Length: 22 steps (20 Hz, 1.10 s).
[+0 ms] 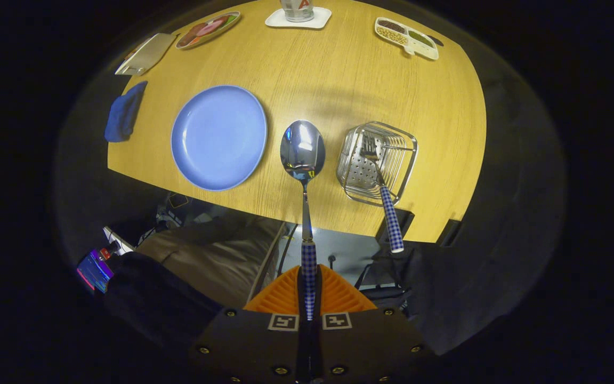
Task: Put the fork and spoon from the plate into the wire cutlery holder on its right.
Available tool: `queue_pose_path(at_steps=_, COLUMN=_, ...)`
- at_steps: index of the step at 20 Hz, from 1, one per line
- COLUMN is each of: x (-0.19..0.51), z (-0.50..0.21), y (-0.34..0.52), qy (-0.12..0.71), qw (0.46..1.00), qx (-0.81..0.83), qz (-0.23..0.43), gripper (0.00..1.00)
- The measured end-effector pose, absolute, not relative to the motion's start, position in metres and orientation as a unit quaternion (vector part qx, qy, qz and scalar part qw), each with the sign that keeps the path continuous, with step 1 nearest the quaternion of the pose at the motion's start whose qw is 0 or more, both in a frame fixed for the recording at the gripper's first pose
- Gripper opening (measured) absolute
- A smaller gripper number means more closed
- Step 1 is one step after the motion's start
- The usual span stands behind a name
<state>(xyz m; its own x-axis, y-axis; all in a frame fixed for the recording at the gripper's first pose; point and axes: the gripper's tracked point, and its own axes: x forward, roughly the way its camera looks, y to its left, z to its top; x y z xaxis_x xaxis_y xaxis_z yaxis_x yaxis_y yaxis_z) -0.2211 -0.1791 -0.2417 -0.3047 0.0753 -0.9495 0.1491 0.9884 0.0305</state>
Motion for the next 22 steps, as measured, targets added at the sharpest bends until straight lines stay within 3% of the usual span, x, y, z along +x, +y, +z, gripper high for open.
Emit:
queue_pose_path(at_steps=9, x=-0.244, z=-0.249, y=-0.225, qy=0.83, qw=0.547, qx=0.08, qz=-0.07, gripper=0.02)
queue_pose_path(at_steps=22, x=-0.224, z=-0.274, y=-0.245, qy=0.856, qw=0.499, qx=0.096, qz=-0.094, gripper=0.04)
